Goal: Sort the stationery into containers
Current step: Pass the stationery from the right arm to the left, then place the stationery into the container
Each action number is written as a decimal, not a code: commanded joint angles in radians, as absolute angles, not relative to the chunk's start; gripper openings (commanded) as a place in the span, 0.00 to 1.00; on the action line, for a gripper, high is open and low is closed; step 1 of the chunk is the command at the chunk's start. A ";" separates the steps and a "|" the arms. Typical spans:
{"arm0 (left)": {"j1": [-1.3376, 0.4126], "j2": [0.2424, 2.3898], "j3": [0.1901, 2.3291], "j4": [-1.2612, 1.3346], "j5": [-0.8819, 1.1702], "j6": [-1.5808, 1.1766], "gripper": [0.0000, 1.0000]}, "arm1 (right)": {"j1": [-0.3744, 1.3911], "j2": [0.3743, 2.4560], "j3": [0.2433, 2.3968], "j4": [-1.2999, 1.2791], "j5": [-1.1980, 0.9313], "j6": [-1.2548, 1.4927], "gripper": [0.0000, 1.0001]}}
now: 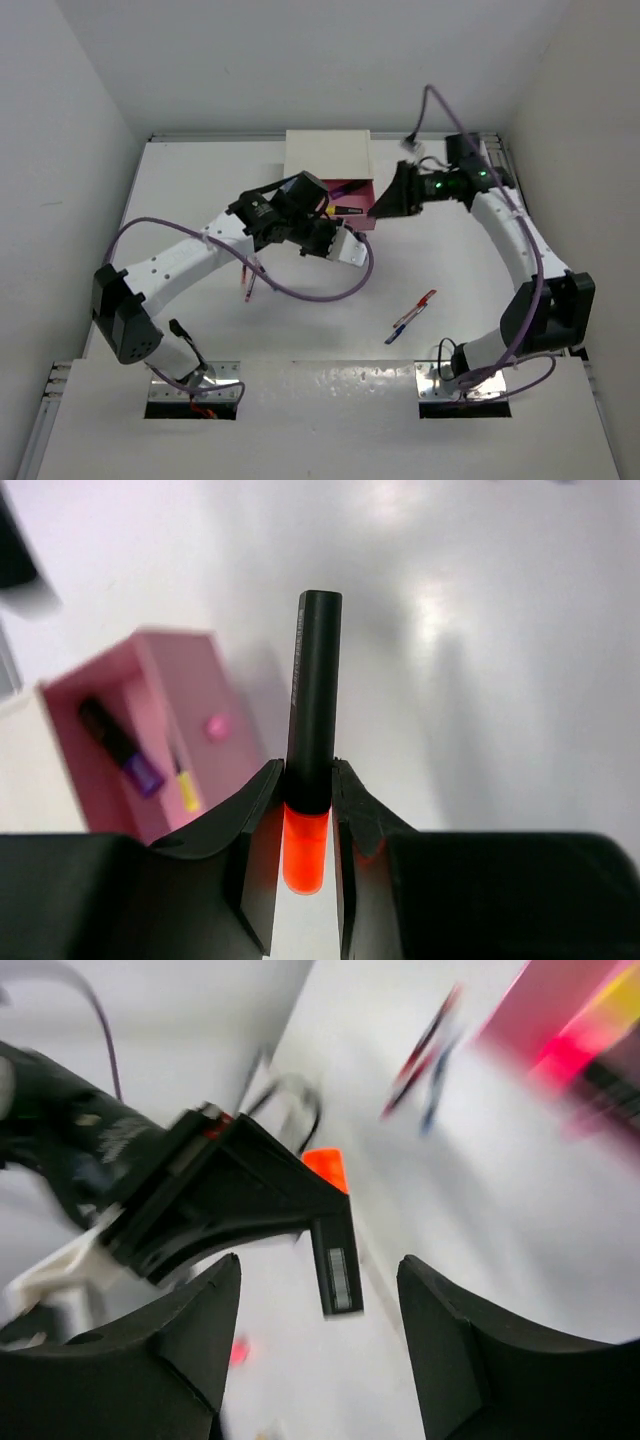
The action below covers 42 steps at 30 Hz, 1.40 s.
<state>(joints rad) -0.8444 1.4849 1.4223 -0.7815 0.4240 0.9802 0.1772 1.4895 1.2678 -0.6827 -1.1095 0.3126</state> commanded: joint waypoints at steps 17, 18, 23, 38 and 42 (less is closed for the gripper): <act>-0.587 1.993 1.979 -0.655 0.411 0.712 0.00 | -0.072 1.319 1.239 -0.652 -0.999 0.175 0.64; -0.588 2.005 1.976 -0.655 0.413 0.710 0.00 | -0.074 1.316 1.236 -0.658 -0.996 0.170 0.64; -0.586 2.042 1.973 -0.653 0.403 0.683 0.03 | -0.081 1.315 1.229 -0.667 -0.979 0.158 0.64; -0.574 1.889 2.027 -0.626 0.503 0.485 0.50 | -0.086 1.273 1.230 -0.716 -0.934 0.103 0.64; -0.603 1.758 1.869 -0.598 0.508 0.401 0.19 | -0.092 1.232 1.181 -0.719 -0.871 0.094 0.64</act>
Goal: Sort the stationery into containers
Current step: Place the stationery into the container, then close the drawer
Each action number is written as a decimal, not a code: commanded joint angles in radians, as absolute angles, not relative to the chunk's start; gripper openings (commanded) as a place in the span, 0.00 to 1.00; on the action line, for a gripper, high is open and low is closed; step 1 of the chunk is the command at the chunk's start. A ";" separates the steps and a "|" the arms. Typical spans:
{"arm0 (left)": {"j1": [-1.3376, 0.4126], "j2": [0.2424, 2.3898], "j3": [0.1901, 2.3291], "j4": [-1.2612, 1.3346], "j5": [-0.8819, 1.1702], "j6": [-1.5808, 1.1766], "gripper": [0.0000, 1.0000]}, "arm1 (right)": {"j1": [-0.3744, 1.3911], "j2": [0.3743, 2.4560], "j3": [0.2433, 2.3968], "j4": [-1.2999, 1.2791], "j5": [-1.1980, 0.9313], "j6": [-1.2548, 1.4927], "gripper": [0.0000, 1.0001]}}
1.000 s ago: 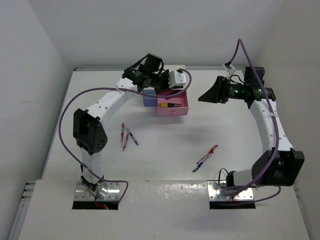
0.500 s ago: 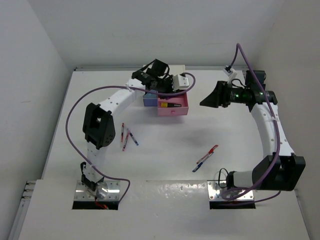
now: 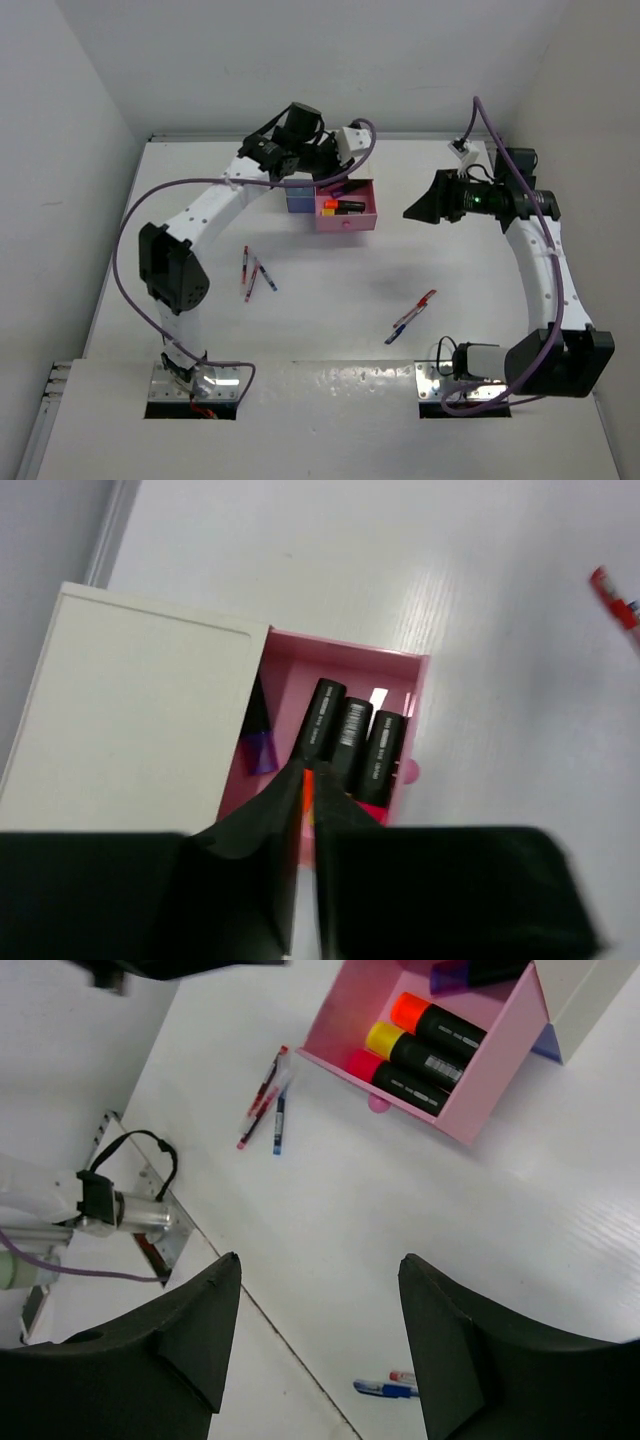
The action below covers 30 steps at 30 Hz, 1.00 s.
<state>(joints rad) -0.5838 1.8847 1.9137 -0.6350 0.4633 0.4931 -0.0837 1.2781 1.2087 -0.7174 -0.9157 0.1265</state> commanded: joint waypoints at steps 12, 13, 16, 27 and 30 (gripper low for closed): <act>-0.732 1.623 1.465 -0.440 0.367 0.160 0.00 | -0.095 1.213 1.138 -0.732 -0.807 0.066 0.63; -0.750 1.621 1.456 -0.428 0.347 0.155 0.00 | -0.095 1.213 1.138 -0.739 -0.802 0.058 0.63; -0.781 1.652 1.447 -0.407 0.249 0.130 0.00 | -0.095 1.212 1.135 -0.749 -0.788 0.045 0.63; -0.808 1.755 1.381 -0.236 -0.023 0.195 0.00 | -0.098 1.220 1.117 -0.747 -0.764 0.035 0.63; -0.808 1.776 1.373 -0.209 -0.043 0.213 0.00 | -0.098 1.224 1.118 -0.749 -0.761 0.032 0.63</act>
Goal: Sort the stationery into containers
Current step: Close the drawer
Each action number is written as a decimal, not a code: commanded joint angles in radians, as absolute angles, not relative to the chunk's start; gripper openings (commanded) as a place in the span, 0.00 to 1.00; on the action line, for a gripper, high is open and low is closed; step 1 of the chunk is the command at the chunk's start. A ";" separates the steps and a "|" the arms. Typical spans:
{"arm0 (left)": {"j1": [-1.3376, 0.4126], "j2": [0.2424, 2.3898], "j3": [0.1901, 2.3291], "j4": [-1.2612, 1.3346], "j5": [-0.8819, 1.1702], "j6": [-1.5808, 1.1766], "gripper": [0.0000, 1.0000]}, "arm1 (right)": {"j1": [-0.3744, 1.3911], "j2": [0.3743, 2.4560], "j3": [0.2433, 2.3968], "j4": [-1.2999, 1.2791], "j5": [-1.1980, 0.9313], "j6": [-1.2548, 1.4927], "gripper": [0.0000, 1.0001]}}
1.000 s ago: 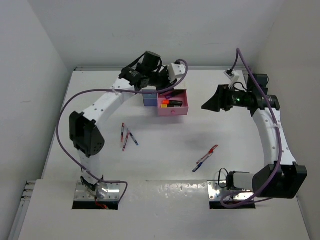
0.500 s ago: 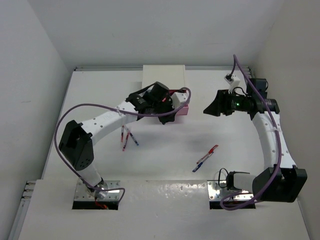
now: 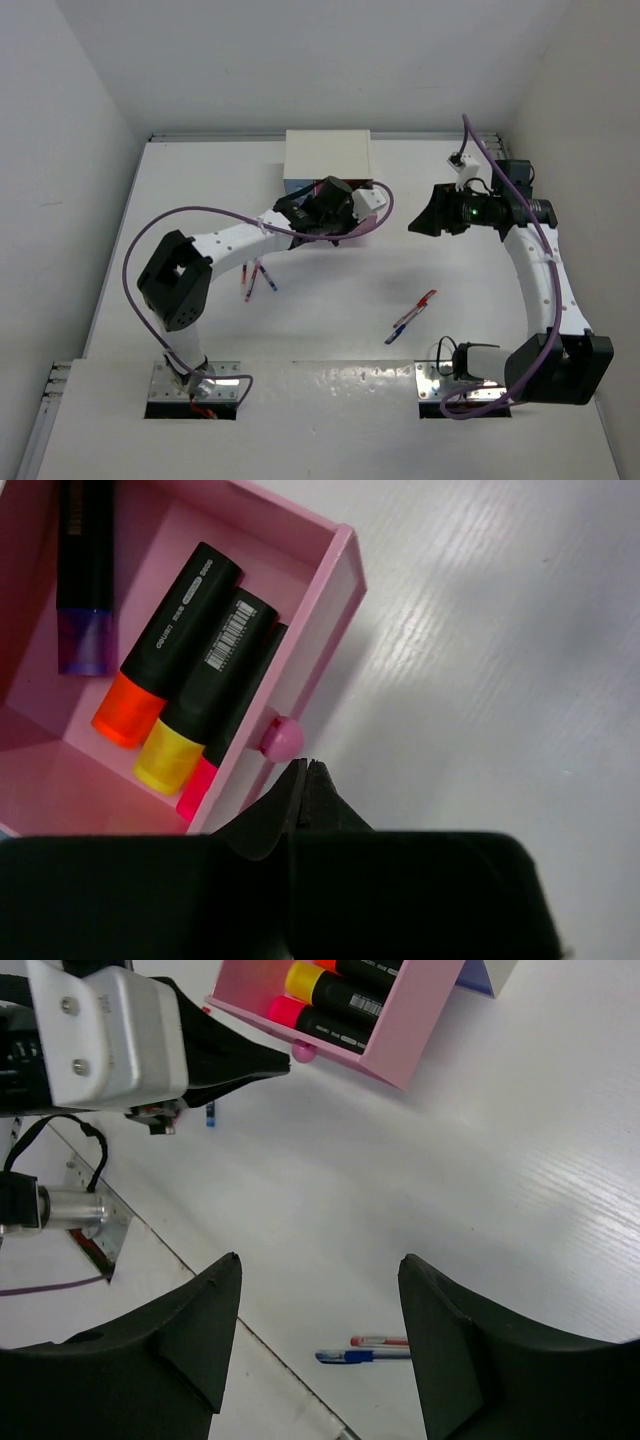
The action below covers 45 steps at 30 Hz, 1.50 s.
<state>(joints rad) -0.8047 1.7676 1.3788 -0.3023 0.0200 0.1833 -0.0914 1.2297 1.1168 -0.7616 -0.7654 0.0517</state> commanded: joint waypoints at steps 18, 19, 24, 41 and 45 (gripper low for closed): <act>-0.758 1.884 1.440 -0.035 -0.192 0.337 0.00 | -0.106 1.226 1.075 -0.759 -0.767 0.015 0.63; -0.750 1.890 1.446 -0.032 -0.192 0.339 0.00 | -0.106 1.226 1.072 -0.759 -0.767 0.014 0.63; -0.710 1.954 1.497 -0.017 -0.202 0.344 0.00 | -0.106 1.218 1.049 -0.759 -0.775 0.009 0.63; -0.626 2.042 1.609 0.071 -0.172 0.417 0.04 | -0.101 1.223 1.017 -0.744 -0.793 0.008 0.63; -0.626 2.005 1.594 0.049 -0.131 0.419 0.12 | -0.097 1.226 1.031 -0.726 -0.792 0.023 0.63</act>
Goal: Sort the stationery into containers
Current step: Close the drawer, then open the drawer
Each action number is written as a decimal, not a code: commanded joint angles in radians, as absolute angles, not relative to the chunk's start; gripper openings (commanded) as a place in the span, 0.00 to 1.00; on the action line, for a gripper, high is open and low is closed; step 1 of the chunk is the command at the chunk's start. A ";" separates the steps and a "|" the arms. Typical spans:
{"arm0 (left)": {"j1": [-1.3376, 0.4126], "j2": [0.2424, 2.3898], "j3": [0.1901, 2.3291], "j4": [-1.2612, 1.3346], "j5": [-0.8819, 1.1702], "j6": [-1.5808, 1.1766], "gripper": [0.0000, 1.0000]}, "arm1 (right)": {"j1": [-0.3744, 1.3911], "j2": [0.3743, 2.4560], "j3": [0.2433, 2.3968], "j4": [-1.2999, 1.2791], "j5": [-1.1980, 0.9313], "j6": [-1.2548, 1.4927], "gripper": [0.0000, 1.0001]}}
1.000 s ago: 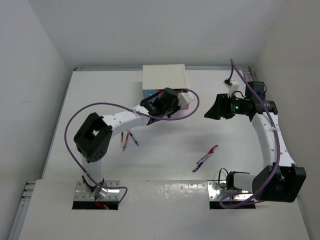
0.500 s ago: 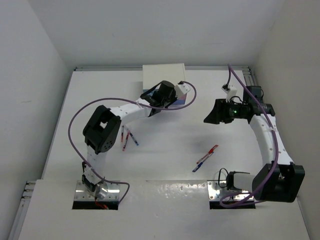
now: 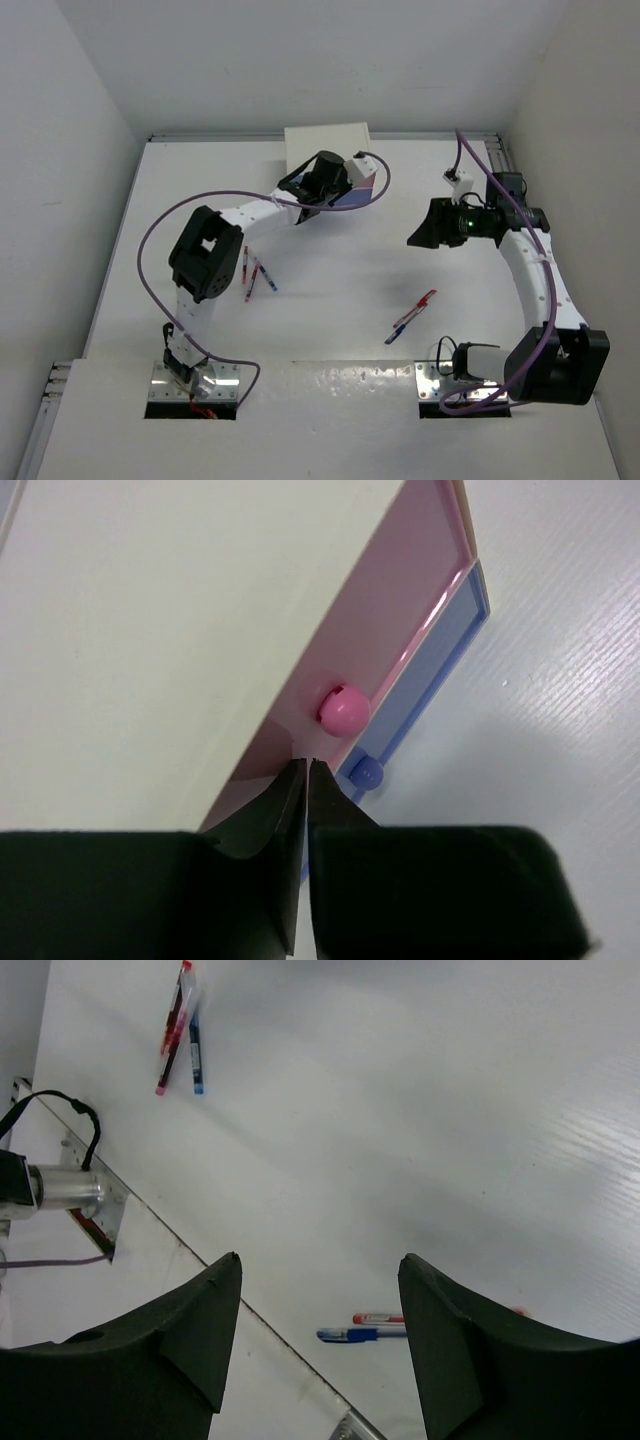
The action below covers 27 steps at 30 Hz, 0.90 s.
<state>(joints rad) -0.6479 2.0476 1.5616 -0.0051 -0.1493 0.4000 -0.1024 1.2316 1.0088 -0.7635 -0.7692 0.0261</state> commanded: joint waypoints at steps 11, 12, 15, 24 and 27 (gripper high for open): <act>-0.683 1.545 1.045 0.130 -0.055 0.711 0.63 | -0.031 1.337 1.245 -0.499 -0.634 0.213 0.64; -0.689 1.492 0.966 0.146 -0.081 0.782 0.63 | -0.020 1.374 1.262 -0.480 -0.602 0.245 0.64; -0.716 1.402 0.829 0.296 -0.155 0.925 0.61 | 0.032 1.451 1.345 -0.433 -0.551 0.288 0.64; -0.853 1.526 0.509 1.170 -0.460 1.242 0.47 | 0.150 1.640 1.548 -0.347 -0.405 0.365 0.65; -0.874 1.669 0.518 1.393 -0.544 1.324 0.43 | 0.178 1.693 1.586 -0.328 -0.405 0.373 0.65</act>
